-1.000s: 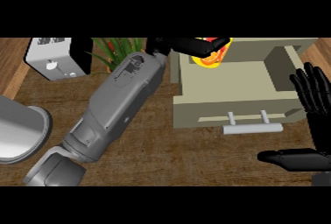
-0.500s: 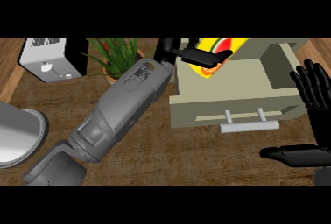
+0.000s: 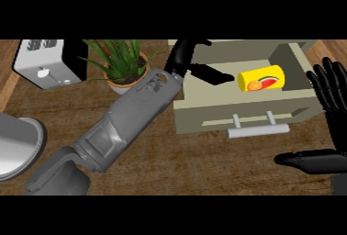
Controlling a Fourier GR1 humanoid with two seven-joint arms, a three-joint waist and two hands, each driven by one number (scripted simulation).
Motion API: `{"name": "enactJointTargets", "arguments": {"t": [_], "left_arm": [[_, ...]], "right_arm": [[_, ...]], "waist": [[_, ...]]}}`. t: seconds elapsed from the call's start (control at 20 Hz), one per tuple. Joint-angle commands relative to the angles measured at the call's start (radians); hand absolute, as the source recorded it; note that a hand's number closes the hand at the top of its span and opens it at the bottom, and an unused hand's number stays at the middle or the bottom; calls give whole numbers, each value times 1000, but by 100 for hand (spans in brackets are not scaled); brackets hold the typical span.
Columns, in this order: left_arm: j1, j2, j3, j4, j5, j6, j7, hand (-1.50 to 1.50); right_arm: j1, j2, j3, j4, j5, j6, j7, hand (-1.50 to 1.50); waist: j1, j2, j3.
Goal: Pick up the cup, place it into the drawer and close the drawer
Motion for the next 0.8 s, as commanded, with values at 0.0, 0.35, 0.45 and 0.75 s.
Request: {"name": "enactJointTargets", "arguments": {"t": [0.0,0.35,0.45,0.75], "left_arm": [[66,0,-98,-41,4,74,-13,-150],[8,0,-29,-72,81,61,-116,-150],[19,0,-9,-79,105,71,-160,-150],[40,0,19,-137,114,89,-158,-150]], "right_arm": [[5,-8,-4,-5,-8,11,2,-150],[55,23,-1,-17,-171,111,-27,-150],[38,24,29,-69,-187,101,59,150],[87,-88,34,-135,-76,192,15,150]], "waist": [[6,-2,0],[18,-5,0],[26,-6,-1],[69,-17,-1]]}}
